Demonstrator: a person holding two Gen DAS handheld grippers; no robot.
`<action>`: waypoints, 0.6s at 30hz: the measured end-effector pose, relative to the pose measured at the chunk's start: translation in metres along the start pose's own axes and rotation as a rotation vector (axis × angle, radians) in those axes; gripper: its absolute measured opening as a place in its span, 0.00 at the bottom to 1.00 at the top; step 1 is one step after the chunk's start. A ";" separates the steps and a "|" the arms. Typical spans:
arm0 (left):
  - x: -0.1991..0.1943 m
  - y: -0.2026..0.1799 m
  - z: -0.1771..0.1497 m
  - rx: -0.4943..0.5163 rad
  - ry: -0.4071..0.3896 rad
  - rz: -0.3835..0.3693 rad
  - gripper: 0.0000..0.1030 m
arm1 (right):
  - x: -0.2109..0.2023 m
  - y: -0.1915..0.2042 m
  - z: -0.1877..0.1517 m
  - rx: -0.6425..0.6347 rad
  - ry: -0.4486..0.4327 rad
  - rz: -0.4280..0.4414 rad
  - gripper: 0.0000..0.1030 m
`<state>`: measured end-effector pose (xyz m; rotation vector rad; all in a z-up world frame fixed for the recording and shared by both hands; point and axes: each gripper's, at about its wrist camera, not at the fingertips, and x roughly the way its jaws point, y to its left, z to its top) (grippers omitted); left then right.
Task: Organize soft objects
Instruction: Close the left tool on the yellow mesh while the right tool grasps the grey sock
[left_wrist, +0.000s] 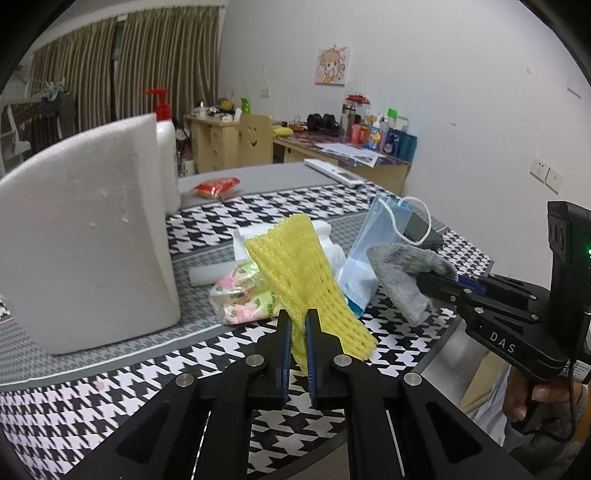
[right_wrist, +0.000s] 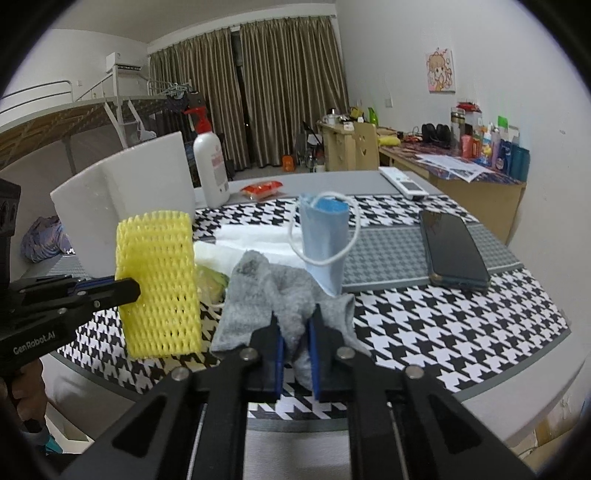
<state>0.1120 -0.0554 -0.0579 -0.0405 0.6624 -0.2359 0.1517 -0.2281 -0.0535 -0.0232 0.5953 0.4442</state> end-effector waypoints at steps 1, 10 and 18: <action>-0.002 0.000 0.001 0.002 -0.005 0.004 0.08 | -0.002 0.002 0.001 -0.003 -0.006 0.004 0.14; -0.021 0.003 0.009 0.008 -0.048 0.033 0.08 | -0.010 0.009 0.011 -0.016 -0.041 0.026 0.14; -0.037 0.005 0.023 0.023 -0.086 0.057 0.08 | -0.021 0.015 0.025 -0.022 -0.089 0.034 0.14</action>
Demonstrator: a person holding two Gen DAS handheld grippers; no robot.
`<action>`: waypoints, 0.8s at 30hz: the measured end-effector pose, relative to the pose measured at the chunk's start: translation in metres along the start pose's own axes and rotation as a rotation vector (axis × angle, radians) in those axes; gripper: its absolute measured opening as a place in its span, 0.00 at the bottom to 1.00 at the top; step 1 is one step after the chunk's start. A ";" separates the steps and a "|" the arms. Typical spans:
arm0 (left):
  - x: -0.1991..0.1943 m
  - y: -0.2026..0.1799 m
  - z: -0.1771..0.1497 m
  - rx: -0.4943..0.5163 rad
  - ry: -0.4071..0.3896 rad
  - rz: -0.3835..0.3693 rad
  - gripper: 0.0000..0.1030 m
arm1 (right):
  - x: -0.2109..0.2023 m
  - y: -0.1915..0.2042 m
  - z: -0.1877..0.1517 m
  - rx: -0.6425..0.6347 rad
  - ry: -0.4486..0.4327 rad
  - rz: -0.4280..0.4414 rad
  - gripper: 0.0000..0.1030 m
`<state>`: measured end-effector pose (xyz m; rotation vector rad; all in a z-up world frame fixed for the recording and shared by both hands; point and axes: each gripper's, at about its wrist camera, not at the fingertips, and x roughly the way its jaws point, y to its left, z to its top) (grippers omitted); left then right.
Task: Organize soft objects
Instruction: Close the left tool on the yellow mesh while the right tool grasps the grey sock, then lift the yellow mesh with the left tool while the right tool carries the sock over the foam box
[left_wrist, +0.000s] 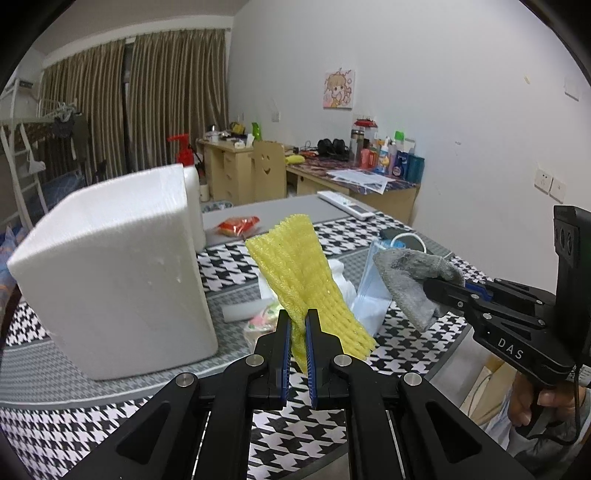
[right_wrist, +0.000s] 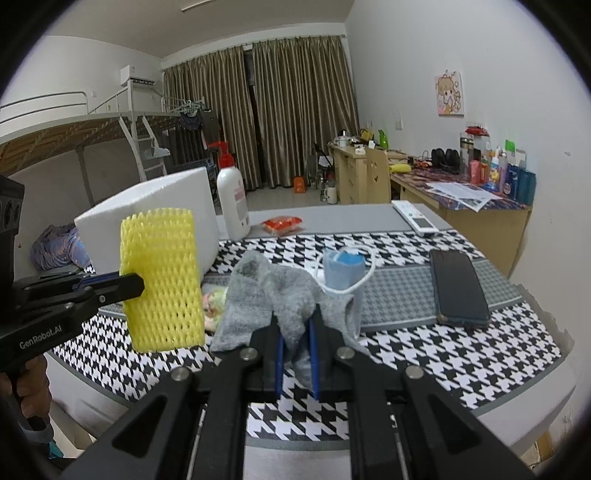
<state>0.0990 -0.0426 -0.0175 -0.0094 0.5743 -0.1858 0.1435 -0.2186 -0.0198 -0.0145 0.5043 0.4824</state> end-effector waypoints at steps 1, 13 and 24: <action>-0.002 0.000 0.002 0.003 -0.004 0.004 0.08 | -0.001 0.001 0.002 -0.001 -0.006 0.001 0.14; -0.019 0.004 0.025 0.023 -0.072 0.030 0.08 | -0.018 0.007 0.021 -0.005 -0.075 0.018 0.14; -0.025 0.013 0.047 0.032 -0.121 0.055 0.08 | -0.014 0.013 0.041 -0.020 -0.109 0.021 0.14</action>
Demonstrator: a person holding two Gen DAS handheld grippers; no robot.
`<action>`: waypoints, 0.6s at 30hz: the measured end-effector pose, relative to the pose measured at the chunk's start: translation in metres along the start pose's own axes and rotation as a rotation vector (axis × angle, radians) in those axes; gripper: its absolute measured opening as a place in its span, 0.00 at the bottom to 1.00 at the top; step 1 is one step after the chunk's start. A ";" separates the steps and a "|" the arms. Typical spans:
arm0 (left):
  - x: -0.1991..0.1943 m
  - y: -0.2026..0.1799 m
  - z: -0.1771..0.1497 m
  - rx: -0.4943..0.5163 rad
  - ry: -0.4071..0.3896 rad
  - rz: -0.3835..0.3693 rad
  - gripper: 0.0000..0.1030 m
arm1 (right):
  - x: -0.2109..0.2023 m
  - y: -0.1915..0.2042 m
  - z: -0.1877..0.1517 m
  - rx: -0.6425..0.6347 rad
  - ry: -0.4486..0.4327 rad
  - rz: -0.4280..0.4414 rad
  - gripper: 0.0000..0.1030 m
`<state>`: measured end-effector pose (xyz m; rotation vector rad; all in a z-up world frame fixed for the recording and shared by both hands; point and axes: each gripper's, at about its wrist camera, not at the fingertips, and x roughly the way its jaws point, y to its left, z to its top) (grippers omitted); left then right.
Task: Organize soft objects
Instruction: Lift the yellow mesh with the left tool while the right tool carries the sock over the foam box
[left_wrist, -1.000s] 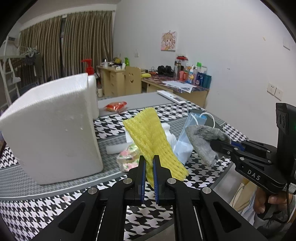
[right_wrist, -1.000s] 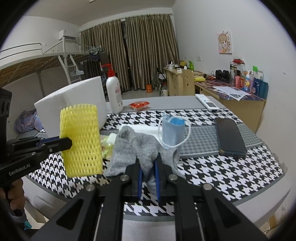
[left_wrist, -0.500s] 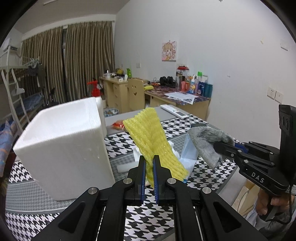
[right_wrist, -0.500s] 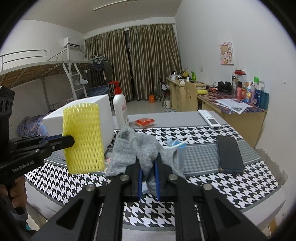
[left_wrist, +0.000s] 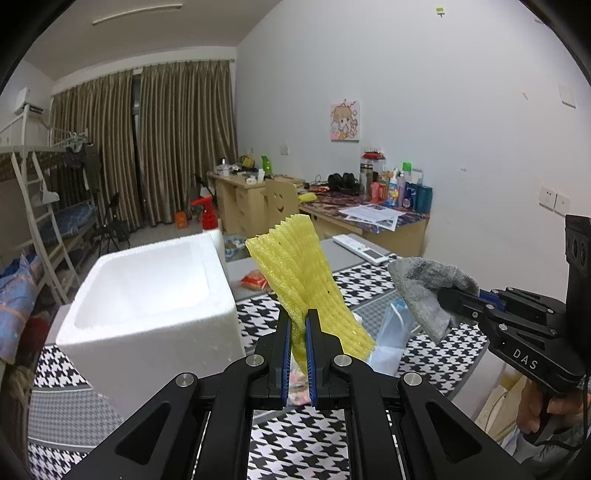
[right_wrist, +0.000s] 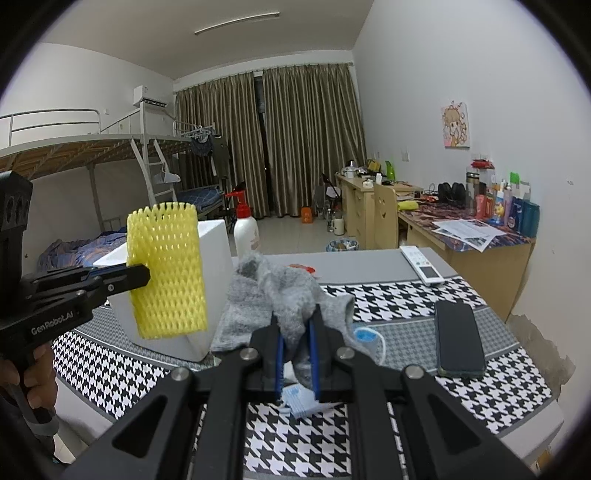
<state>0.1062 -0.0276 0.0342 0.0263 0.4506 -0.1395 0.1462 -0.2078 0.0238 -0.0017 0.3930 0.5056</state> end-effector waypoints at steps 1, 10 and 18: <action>0.001 0.002 0.002 -0.001 -0.002 0.004 0.08 | 0.001 0.001 0.001 0.002 -0.002 0.001 0.14; 0.006 0.017 0.018 -0.014 -0.022 0.037 0.08 | 0.011 0.010 0.018 -0.006 -0.021 0.026 0.14; 0.006 0.029 0.029 -0.025 -0.056 0.079 0.08 | 0.024 0.018 0.033 -0.015 -0.026 0.056 0.14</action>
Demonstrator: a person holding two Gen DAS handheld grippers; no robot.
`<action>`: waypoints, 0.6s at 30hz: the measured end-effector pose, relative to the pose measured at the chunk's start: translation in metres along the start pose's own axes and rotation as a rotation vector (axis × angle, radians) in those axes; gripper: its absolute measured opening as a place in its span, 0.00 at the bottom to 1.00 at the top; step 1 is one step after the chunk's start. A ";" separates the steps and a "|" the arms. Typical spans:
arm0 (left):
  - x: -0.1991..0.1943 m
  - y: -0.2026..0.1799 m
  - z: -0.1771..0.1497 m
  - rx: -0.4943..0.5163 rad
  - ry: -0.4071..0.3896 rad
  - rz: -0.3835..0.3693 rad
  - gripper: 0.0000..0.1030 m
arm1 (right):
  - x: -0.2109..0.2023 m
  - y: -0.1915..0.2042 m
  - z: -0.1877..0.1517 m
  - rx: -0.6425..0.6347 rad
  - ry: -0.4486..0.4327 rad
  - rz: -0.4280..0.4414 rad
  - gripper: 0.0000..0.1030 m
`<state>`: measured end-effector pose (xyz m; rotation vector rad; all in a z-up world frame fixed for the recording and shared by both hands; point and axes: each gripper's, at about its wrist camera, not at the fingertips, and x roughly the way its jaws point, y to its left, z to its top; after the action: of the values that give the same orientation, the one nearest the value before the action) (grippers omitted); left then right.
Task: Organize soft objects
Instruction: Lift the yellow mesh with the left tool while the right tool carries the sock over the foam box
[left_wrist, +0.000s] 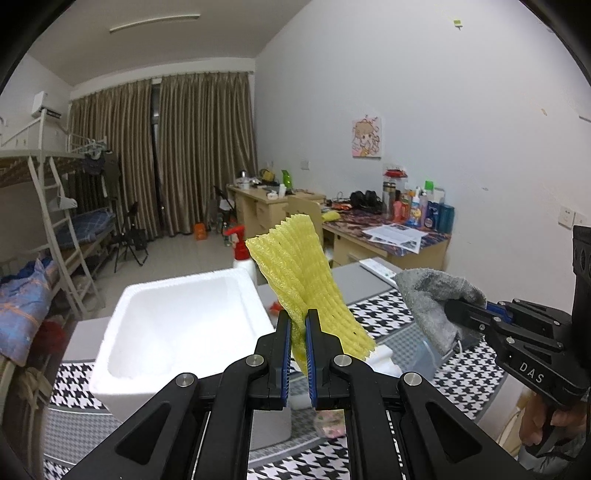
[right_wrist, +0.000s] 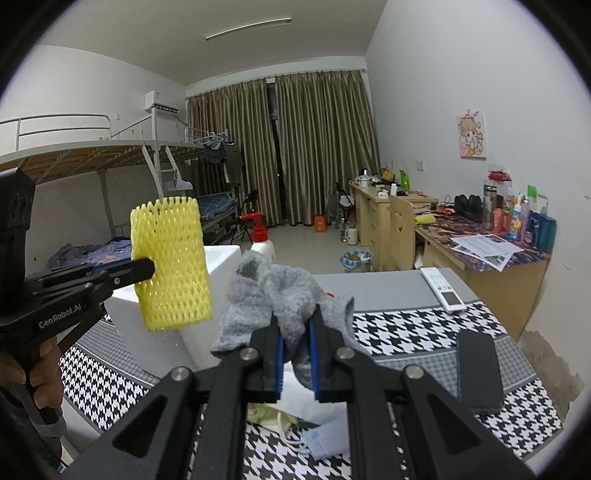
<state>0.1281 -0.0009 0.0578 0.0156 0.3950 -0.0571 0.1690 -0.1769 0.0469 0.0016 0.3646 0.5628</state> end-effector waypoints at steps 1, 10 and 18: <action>0.000 0.001 0.001 -0.002 -0.002 0.003 0.08 | 0.001 0.000 0.001 0.001 0.000 0.002 0.14; 0.004 0.010 0.010 -0.012 -0.021 0.038 0.08 | 0.014 0.006 0.012 -0.001 -0.004 0.028 0.14; 0.002 0.022 0.019 -0.026 -0.048 0.065 0.08 | 0.024 0.015 0.021 -0.014 -0.003 0.051 0.14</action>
<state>0.1383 0.0206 0.0745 0.0014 0.3467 0.0114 0.1870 -0.1498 0.0603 -0.0016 0.3590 0.6162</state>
